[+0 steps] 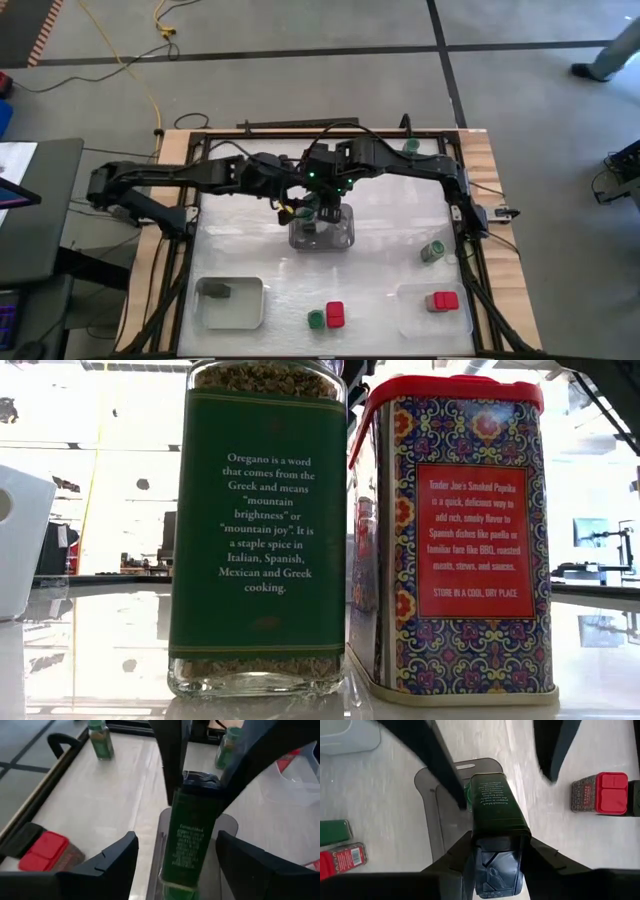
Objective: Sort spices by type
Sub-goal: Put the right black seasoning can into the grey bin
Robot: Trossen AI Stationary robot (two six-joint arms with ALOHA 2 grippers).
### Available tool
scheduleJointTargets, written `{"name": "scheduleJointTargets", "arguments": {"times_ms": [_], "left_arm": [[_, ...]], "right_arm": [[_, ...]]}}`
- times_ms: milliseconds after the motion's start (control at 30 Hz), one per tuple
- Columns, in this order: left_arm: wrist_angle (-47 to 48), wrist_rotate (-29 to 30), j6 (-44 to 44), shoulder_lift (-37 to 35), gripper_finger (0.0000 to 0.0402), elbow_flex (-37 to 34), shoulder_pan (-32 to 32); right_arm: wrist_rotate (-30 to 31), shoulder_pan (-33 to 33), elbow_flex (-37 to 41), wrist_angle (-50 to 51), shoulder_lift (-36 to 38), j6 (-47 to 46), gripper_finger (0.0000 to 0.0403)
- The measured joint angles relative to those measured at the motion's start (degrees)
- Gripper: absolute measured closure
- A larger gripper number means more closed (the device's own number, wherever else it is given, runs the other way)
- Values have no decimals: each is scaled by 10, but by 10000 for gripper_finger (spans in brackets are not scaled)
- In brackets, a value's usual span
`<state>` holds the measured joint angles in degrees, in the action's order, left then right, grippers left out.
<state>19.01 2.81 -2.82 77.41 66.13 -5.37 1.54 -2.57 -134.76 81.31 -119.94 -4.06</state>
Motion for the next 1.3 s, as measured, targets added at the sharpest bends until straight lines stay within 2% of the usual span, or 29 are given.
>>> {"name": "scheduleJointTargets", "arguments": {"times_ms": [267,467,1100,1300], "left_arm": [[1,-3,-25,50,177,47,10],[-9,-10,-56,51,186,49,23],[-39,-1,-46,50,184,50,42],[-33,3,-46,50,210,50,43]], "right_arm": [[-1,12,0,34,10,15,256],[-1,11,0,43,17,18,256],[3,22,0,-1,33,76,256],[3,22,0,-3,33,77,256]]}}
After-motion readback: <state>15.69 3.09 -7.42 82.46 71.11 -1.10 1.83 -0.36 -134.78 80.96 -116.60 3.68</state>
